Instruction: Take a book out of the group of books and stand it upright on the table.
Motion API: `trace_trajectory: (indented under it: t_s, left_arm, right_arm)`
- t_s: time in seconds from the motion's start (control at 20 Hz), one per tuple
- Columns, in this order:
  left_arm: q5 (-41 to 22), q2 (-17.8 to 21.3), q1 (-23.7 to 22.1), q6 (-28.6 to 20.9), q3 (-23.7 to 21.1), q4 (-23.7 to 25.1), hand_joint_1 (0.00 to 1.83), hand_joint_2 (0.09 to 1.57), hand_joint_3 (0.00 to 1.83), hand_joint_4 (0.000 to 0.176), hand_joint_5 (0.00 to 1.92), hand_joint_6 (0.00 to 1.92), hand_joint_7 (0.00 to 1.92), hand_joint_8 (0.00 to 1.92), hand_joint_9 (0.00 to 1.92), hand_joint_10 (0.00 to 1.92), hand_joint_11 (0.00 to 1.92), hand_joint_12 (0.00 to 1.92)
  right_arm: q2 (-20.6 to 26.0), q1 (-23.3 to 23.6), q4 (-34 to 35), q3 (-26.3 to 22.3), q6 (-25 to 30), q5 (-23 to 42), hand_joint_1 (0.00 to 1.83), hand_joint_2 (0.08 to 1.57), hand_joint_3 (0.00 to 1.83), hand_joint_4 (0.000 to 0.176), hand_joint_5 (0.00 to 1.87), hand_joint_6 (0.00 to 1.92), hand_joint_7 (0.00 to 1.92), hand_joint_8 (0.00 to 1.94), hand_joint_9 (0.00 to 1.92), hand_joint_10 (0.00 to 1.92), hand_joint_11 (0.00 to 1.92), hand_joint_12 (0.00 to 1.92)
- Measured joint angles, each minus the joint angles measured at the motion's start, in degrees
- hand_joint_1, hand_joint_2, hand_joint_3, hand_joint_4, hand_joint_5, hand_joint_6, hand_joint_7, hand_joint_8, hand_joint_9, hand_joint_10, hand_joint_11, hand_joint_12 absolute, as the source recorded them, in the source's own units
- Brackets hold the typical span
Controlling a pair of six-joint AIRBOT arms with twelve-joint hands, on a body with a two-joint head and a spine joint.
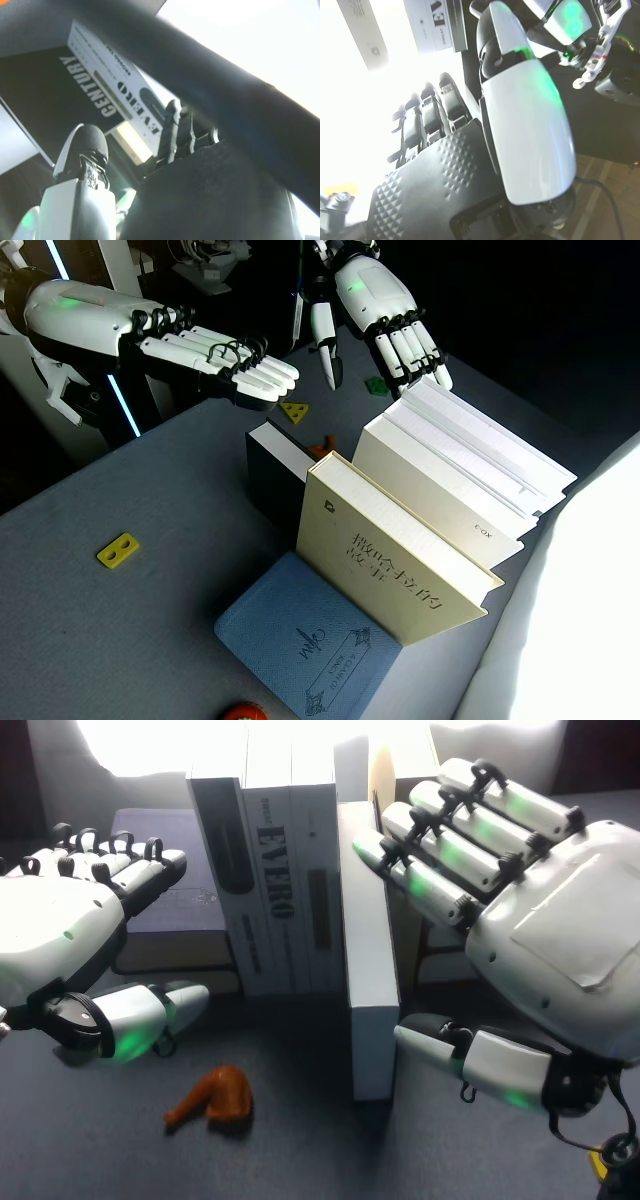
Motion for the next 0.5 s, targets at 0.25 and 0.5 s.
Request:
trace_trajectory:
  t_s: [0.25,0.5]
  left_arm:
    - [0.11,0.0,0.09,0.11,0.0,0.0,0.38,1.28,0.0,0.0,0.05,0.0,0.06,0.0,0.04,0.0,0.0,0.0]
    - [0.17,-0.02,0.09,0.11,0.0,-0.02,0.36,1.28,0.0,0.0,0.04,0.0,0.07,0.0,0.04,0.0,0.0,0.0]
  right_arm:
    - [1.79,2.01,-4.22,2.64,9.18,-8.22,0.24,1.19,0.0,0.0,0.0,0.0,0.0,0.0,0.0,0.0,0.0,0.0]
    - [2.38,1.95,-10.47,2.97,14.51,-11.15,0.28,1.18,0.0,0.0,0.0,0.0,0.03,0.01,0.0,0.0,0.0,0.0]
